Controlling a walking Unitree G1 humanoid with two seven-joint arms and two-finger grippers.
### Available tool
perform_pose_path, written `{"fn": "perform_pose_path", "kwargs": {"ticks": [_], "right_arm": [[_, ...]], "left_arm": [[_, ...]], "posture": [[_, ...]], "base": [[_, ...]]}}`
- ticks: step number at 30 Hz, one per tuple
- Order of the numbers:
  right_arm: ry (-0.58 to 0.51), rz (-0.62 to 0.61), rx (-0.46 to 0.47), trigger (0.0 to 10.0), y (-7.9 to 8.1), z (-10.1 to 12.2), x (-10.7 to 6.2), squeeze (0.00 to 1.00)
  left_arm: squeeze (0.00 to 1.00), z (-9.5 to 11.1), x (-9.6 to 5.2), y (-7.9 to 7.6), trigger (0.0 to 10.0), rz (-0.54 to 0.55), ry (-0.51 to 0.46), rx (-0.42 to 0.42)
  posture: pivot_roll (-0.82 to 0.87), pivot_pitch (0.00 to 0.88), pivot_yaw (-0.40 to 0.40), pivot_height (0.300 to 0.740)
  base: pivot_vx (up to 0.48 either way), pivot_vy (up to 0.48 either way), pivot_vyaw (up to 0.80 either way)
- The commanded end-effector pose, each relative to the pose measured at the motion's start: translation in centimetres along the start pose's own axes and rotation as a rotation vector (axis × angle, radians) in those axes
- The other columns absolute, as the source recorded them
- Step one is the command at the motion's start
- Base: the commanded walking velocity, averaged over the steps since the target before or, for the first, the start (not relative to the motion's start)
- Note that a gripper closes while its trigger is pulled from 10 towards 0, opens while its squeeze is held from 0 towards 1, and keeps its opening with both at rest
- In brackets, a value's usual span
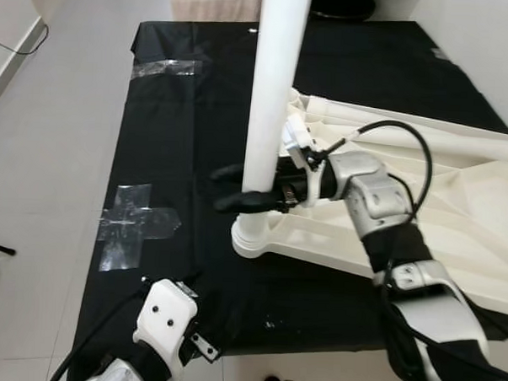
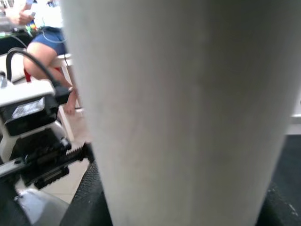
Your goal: Building children table
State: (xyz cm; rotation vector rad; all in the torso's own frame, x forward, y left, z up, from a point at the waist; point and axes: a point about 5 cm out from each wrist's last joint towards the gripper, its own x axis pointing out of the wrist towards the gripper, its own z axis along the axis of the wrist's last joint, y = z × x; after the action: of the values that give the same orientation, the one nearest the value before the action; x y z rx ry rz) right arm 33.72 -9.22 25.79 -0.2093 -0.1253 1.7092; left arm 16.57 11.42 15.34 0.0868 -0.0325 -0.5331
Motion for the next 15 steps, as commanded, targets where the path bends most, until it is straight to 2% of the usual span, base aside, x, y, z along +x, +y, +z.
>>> {"fn": "perform_pose_path", "kwargs": {"ticks": [1, 2, 4, 5, 6, 7, 8, 9, 10, 11, 12, 14, 15], "right_arm": [[0.003, -0.075, -0.009, 0.0, 0.9, -0.3, -0.8, 0.0], [0.002, -0.131, -0.02, 0.0, 1.3, -0.4, -1.1, 0.0], [-0.013, -0.462, 0.014, 0.0, 2.7, -1.4, -0.5, 0.0], [0.017, -0.697, 0.031, 0.0, 3.1, -2.4, -0.1, 0.0], [0.117, -1.013, 0.053, 0.0, 4.0, -4.0, -0.2, 0.0], [0.117, -1.013, 0.053, 0.0, 4.0, -4.0, -0.2, 0.0], [0.197, -1.158, 0.089, 0.0, 6.4, -5.5, 0.5, 0.0], [0.25, -1.213, 0.088, 0.0, 8.3, -6.3, 1.5, 0.0], [0.25, -1.213, 0.088, 0.0, 8.3, -6.3, 1.5, 0.0], [0.234, -1.169, 0.091, 0.0, 9.1, -6.7, 3.5, 0.0], [0.234, -1.169, 0.091, 0.0, 9.1, -6.7, 3.5, 0.0], [0.192, -1.116, 0.084, 0.0, 7.8, -6.6, 4.5, 0.0], [0.192, -1.116, 0.084, 0.0, 7.8, -6.6, 4.5, 0.0]], "left_arm": [[0.0, -0.2, -0.1, -0.4, 10.0, -0.013, 0.017, -0.014], [0.0, -0.3, 0.0, -0.4, 10.0, -0.012, 0.015, -0.016], [0.0, -0.4, 0.1, -0.3, 10.0, -0.011, 0.01, -0.018], [0.0, -0.4, 0.2, -0.2, 10.0, -0.01, 0.01, -0.018], [0.0, -0.4, 0.2, 0.0, 10.0, -0.009, 0.01, -0.018], [0.0, -0.4, 0.2, 0.0, 10.0, -0.009, 0.01, -0.018], [0.0, -0.3, 0.3, 0.2, 10.0, -0.008, 0.008, -0.017], [0.0, -0.3, 0.5, 0.3, 10.0, -0.01, 0.004, -0.016], [0.0, -0.3, 0.5, 0.3, 10.0, -0.01, 0.004, -0.016], [0.0, -0.5, 0.9, 0.6, 10.0, -0.015, 0.0, -0.013], [0.0, -0.5, 0.9, 0.6, 10.0, -0.015, 0.0, -0.013], [0.0, -0.7, 1.3, 0.8, 10.0, -0.016, -0.001, -0.009], [0.0, -0.7, 1.3, 0.8, 10.0, -0.016, -0.001, -0.009]], "posture": [[0.08, 0.249, -0.073, 0.74], [0.06, 0.245, -0.079, 0.74], [0.05, 0.238, -0.089, 0.74], [0.03, 0.237, -0.081, 0.74], [0.03, 0.239, -0.079, 0.74], [0.03, 0.239, -0.079, 0.74], [0.01, 0.242, -0.073, 0.74], [0.01, 0.239, -0.067, 0.74], [0.01, 0.239, -0.067, 0.74], [0.0, 0.214, -0.062, 0.74], [0.0, 0.214, -0.062, 0.74], [0.0, 0.187, -0.069, 0.74], [0.0, 0.187, -0.069, 0.74]], "base": [[0.0, 0.0, 0.0], [0.0, 0.0, 0.0], [0.0, 0.0, 0.0], [0.0, 0.0, 0.0], [0.0, 0.0, 0.0], [0.0, 0.0, 0.0], [0.0, 0.0, 0.0], [0.0, 0.0, 0.0], [0.0, 0.0, 0.0], [0.0, 0.0, 0.0], [0.0, 0.0, 0.0], [0.0, 0.0, 0.0], [0.0, 0.0, 0.0]]}}
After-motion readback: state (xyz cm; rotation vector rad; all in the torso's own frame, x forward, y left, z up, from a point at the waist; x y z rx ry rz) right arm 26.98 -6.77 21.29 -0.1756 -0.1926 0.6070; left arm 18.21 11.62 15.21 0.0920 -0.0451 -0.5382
